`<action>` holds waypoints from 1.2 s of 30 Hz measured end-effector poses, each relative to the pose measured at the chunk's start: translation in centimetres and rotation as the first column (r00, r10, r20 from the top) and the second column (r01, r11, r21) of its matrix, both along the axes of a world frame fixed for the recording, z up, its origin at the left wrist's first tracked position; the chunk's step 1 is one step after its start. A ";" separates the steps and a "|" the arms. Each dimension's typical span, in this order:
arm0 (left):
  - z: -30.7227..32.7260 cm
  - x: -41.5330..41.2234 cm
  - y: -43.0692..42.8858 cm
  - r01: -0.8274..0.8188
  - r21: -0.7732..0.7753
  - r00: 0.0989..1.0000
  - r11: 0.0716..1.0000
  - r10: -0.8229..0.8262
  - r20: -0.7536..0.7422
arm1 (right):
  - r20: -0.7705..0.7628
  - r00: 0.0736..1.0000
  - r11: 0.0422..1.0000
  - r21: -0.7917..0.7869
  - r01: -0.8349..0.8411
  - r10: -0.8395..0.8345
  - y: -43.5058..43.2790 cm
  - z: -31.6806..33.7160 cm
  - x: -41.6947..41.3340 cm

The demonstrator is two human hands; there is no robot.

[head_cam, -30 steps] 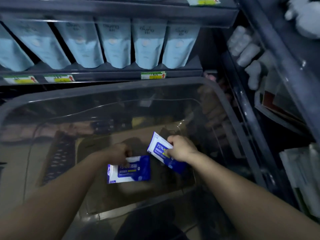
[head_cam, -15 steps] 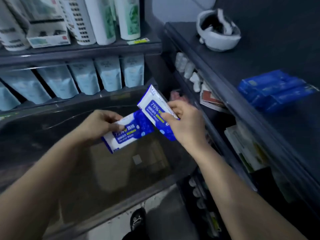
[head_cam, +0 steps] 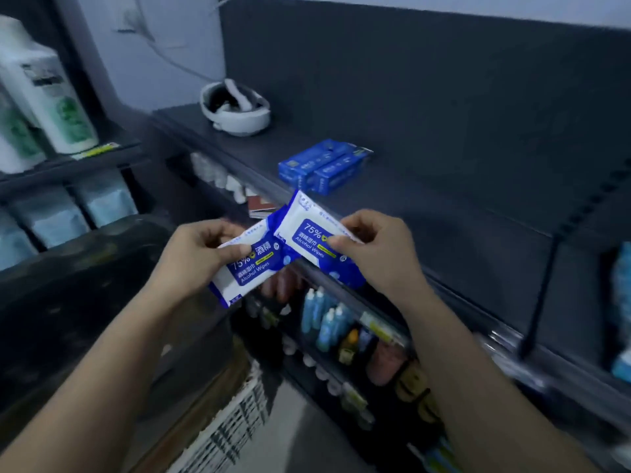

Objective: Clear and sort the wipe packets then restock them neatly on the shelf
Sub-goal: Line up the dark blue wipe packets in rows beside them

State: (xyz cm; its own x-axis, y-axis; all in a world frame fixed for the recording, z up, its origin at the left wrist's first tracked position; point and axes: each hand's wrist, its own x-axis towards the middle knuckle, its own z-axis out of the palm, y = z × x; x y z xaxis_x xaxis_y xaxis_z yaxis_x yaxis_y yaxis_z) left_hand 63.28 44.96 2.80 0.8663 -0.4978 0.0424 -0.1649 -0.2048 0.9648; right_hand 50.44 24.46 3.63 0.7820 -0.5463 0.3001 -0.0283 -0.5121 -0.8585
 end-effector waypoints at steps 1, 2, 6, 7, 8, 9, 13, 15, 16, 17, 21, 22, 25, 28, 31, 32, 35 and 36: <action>-0.2 -0.7 -1.3 0.042 -0.006 0.999 0.999 -0.042 -0.002 | -0.014 0.999 0.999 0.002 0.046 -0.046 -0.6 0.0 -1.6; -0.4 -1.5 -2.5 0.083 -0.013 0.997 0.997 -0.083 -0.012 | -0.031 0.995 0.996 0.000 0.090 -0.090 -1.1 0.0 -3.4; -1.2 -5.2 -7.2 0.284 0.091 0.956 0.954 -0.289 0.049 | -0.087 0.963 0.967 -0.004 0.255 -0.254 -3.1 -0.1 -11.0; -1.2 -6.3 -8.3 0.325 0.110 0.939 0.939 -0.334 0.074 | -0.093 0.952 0.956 -0.011 0.293 -0.293 -3.4 -0.1 -12.9; -1.2 -7.6 -9.5 0.365 0.119 0.921 0.923 -0.377 0.100 | -0.097 0.937 0.942 -0.027 0.334 -0.335 -3.7 -0.2 -14.8; -1.1 -9.0 -10.6 0.396 0.143 0.901 0.907 -0.413 0.130 | -0.100 0.920 0.926 -0.046 0.375 -0.378 -4.0 -0.3 -16.7; -0.2 -15.1 -14.8 0.496 0.266 0.804 0.827 -0.552 0.220 | -0.145 0.846 0.859 -0.109 0.501 -0.512 -5.1 -0.3 -24.5; 0.3 -18.6 -16.9 0.543 0.296 0.753 0.786 -0.612 0.242 | -0.164 0.799 0.816 -0.133 0.562 -0.578 -5.9 -0.3 -28.5; 0.5 -20.5 -17.9 0.568 0.304 0.728 0.765 -0.639 0.250 | -0.167 0.778 0.795 -0.145 0.589 -0.606 -6.2 -0.2 -30.7; 0.6 -22.3 -19.0 0.590 0.309 0.705 0.746 -0.663 0.252 | -0.160 0.762 0.778 -0.156 0.609 -0.628 -6.6 -0.1 -32.8; 1.0 -30.0 -23.1 0.660 0.338 0.614 0.671 -0.741 0.272 | -0.170 0.703 0.723 -0.163 0.671 -0.690 -7.9 0.3 -41.6; 1.1 -32.1 -24.1 0.675 0.342 0.593 0.653 -0.757 0.275 | -0.179 0.685 0.708 -0.165 0.687 -0.706 -8.3 0.4 -43.9; 0.9 -38.2 -26.7 0.718 0.322 0.557 0.616 -0.787 0.263 | -0.203 0.641 0.672 -0.182 0.718 -0.740 -9.7 0.4 -50.6; 0.7 -44.1 -29.1 0.749 0.321 0.500 0.580 -0.812 0.302 | -0.225 0.607 0.643 -0.156 0.750 -0.762 -10.9 0.6 -56.7; 1.2 -49.6 -31.4 0.779 0.333 0.434 0.530 -0.841 0.323 | -0.238 0.561 0.602 -0.159 0.783 -0.793 -12.2 0.7 -62.0; 1.4 -51.2 -32.3 0.790 0.336 0.417 0.512 -0.852 0.318 | -0.244 0.551 0.592 -0.149 0.792 -0.798 -12.7 0.7 -63.7; 1.8 -55.8 -35.4 0.828 0.338 0.356 0.447 -0.885 0.299 | -0.276 0.513 0.559 -0.122 0.820 -0.812 -14.6 0.9 -68.6; 1.8 -57.3 -36.5 0.837 0.340 0.341 0.429 -0.895 0.288 | -0.285 0.490 0.541 -0.134 0.830 -0.824 -15.3 0.9 -70.1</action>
